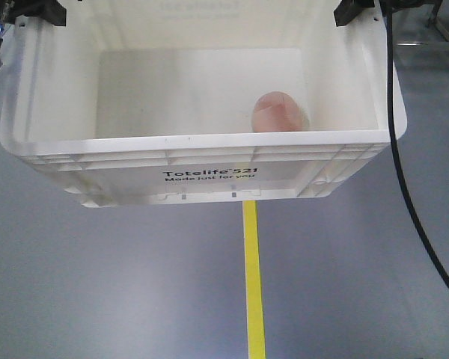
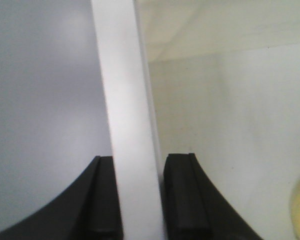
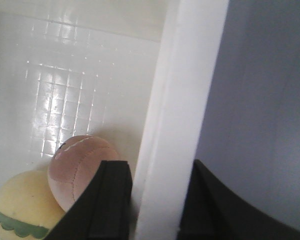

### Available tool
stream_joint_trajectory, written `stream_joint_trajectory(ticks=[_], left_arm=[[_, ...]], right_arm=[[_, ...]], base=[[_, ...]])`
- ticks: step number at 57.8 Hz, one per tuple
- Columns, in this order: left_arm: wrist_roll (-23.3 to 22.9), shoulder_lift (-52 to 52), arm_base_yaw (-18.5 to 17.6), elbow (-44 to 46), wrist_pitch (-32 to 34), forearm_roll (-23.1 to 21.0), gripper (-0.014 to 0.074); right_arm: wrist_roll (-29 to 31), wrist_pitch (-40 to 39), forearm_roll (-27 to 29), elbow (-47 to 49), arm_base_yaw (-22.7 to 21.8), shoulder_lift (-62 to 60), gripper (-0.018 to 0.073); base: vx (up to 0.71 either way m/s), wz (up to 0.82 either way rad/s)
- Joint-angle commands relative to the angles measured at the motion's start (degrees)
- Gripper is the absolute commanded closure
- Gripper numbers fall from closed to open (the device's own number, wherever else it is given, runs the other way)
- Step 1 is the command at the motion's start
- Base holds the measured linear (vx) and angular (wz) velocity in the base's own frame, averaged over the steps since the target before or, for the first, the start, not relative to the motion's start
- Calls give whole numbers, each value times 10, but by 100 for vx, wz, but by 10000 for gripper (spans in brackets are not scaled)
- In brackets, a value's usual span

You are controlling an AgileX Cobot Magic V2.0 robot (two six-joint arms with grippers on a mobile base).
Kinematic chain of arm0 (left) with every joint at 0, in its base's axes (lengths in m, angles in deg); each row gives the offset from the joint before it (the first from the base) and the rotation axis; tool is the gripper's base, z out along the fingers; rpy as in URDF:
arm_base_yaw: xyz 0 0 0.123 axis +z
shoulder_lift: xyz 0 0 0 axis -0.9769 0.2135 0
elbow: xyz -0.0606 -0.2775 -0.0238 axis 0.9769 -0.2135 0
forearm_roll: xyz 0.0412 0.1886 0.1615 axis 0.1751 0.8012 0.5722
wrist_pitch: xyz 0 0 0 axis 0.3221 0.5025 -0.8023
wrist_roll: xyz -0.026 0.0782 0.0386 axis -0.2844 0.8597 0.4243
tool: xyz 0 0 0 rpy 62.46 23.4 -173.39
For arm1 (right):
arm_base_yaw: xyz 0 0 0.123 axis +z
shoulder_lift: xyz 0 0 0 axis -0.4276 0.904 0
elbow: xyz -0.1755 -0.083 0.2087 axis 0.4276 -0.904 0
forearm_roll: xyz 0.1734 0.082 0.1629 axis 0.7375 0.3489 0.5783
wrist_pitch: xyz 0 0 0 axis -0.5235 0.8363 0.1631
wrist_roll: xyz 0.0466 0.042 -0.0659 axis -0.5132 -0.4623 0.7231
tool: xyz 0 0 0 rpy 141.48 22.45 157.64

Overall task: Place moving items into box and shelve
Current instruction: 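Keep holding the crate while the base drives toward the blue shelves, then carry the crate alongside the blue bin shelf with both grippers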

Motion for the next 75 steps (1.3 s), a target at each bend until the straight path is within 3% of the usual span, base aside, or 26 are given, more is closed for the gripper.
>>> stream_joint_trajectory(ticks=[1,75], left_arm=[[8,-31,-6,20,77,-9,594],[8,-31,-6,20,76,-9,594]], right_arm=[[10,-32,15,24,0,-40,564],[10,-34,18,24,0,-40,564]], base=[[67,-20],[61,-40]])
